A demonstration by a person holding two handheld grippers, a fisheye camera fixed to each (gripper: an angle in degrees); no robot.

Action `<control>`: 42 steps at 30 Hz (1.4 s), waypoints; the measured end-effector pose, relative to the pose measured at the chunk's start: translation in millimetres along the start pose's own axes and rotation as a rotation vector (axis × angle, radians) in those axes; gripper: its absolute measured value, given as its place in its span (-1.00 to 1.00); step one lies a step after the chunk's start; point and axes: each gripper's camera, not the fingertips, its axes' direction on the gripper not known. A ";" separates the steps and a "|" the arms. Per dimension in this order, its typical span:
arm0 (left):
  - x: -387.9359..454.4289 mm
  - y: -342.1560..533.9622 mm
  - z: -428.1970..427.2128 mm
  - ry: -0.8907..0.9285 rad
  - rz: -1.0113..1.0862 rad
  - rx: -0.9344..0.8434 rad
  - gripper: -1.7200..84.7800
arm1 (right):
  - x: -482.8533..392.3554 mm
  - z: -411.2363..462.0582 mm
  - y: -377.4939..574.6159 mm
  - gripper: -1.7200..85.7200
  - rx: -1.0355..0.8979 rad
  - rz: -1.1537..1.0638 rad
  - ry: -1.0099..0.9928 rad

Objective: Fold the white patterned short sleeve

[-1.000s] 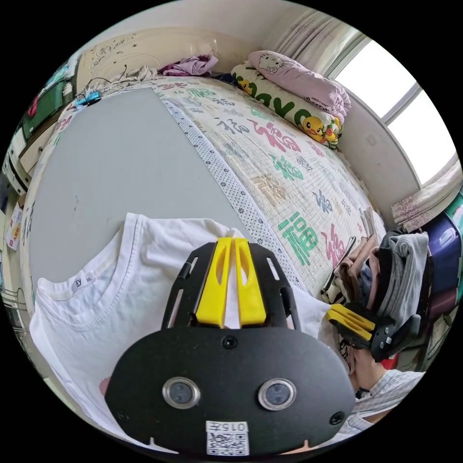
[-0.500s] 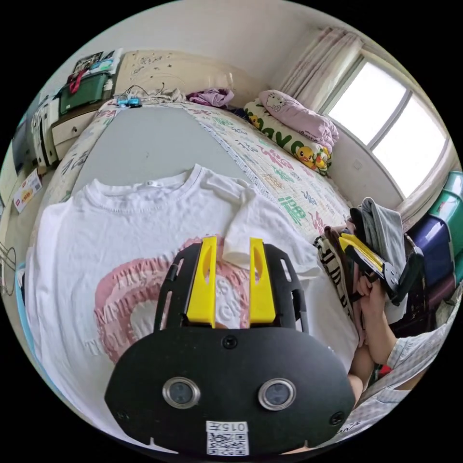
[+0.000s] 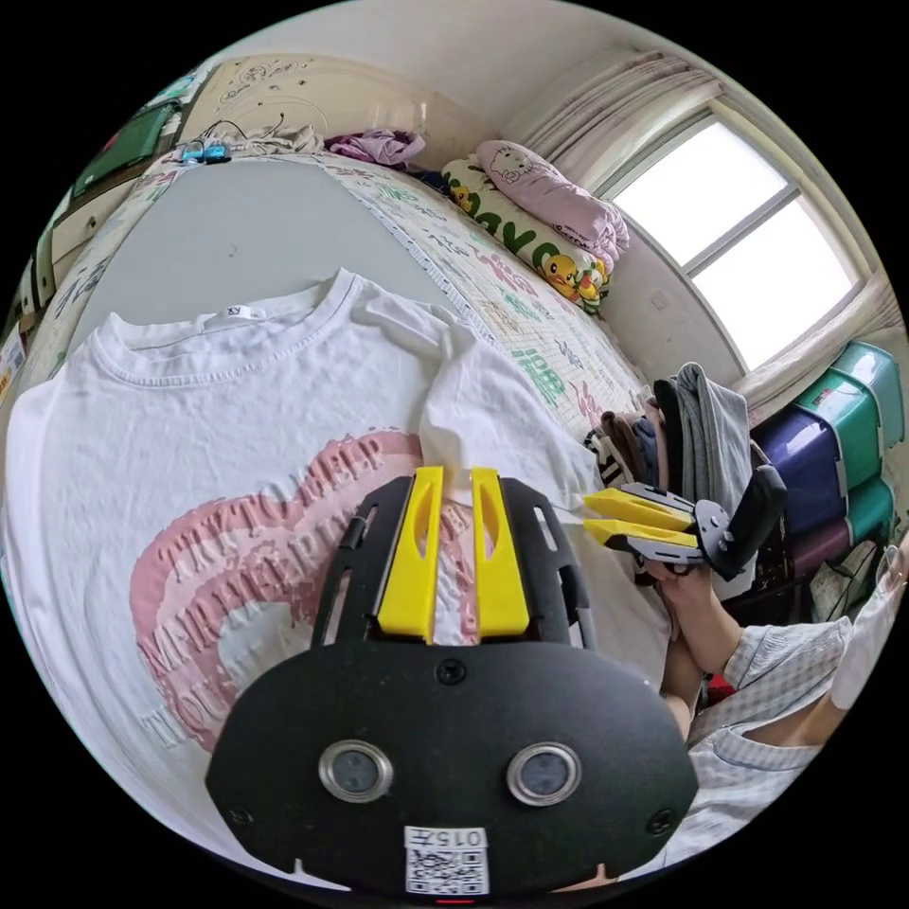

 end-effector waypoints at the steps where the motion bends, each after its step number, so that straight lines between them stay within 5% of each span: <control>1: 0.3 0.3 -1.4 -0.009 -0.002 0.002 -0.88 | -7.0 5.4 2.0 -0.81 -0.055 -0.038 0.027; 11: 7.1 17.2 -26.0 -0.066 -0.004 0.104 -0.97 | -4.0 -40.0 35.3 -0.98 -0.070 -0.069 0.086; 19: 21.5 28.3 -29.4 -0.219 0.015 0.048 -0.97 | -1.5 -61.3 43.6 -0.98 -0.098 -0.107 0.068; 28: 12.9 37.0 -40.9 -0.080 -0.013 0.133 -0.81 | 16.8 -105.3 42.6 -0.95 -0.022 -0.020 0.022; 33: 16.6 31.9 -33.1 -0.148 -0.017 0.111 -0.79 | 13.1 -104.9 35.9 -0.84 -0.034 -0.029 0.023; 42: 29.7 39.9 -23.6 -0.184 0.013 0.082 -0.97 | 0.2 -96.4 20.2 -0.93 -0.084 -0.060 0.077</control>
